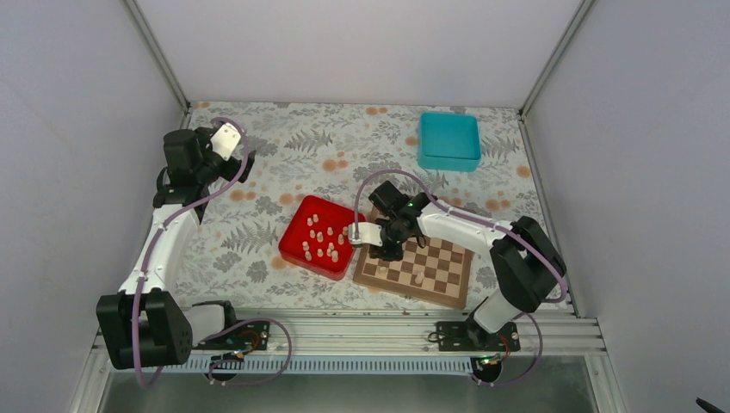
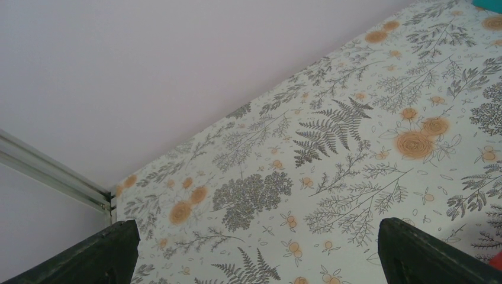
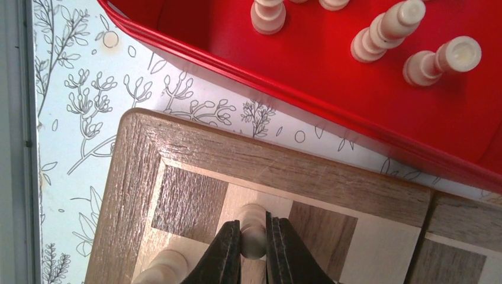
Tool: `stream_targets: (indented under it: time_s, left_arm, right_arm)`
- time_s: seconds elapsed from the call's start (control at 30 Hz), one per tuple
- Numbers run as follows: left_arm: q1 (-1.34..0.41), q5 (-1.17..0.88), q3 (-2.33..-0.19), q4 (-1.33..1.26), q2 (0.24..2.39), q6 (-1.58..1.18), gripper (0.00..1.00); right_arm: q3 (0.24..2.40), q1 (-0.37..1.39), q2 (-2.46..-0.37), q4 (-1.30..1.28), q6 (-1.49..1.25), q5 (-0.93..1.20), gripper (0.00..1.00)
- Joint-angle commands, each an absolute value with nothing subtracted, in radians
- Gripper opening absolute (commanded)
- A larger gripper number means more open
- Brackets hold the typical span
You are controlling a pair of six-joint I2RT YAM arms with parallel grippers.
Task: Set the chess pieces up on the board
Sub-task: Place the chess piece on the chessboard.
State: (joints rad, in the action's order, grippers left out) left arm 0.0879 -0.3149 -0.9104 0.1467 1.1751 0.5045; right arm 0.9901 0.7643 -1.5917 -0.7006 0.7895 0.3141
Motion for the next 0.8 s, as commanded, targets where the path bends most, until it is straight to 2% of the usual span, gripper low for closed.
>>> stream_targets:
  time_s: [0.0,0.23,0.3,0.37,0.47,0.6,0.77]
  left_arm:
    - [0.094,-0.321,-0.918,0.129,1.173,0.497,1.00]
    - [0.094,-0.320,-0.918,0.133,1.173,0.497,1.00]
    - [0.093,-0.321,-0.917,0.133,1.173,0.497,1.00]
    - [0.094,-0.321,-0.918,0.133,1.172,0.499,1.00]
    - [0.093,-0.321,-0.917,0.131,1.175,0.499,1.00]
    - [0.094,-0.319,-0.911,0.126,1.173,0.498,1.00]
    - [0.094,-0.324,-0.914,0.123,1.175,0.499,1.00]
  right_arm:
    - [0.979,0.762,-1.609,-0.696,0.807,0.343,0.06]
    - [0.981,0.762,-1.606,-0.693,0.814,0.331,0.11]
    - [0.988,0.762,-1.603,-0.708,0.820,0.330,0.17]
    - [0.997,0.762,-1.590,-0.723,0.824,0.331,0.28]
    - [1.028,0.762,-1.559,-0.743,0.825,0.326,0.34]
    - [1.120,0.767,-1.538,-0.789,0.821,0.340,0.37]
    - [1.285,0.823,-1.607,-0.825,0.810,0.299,0.38]
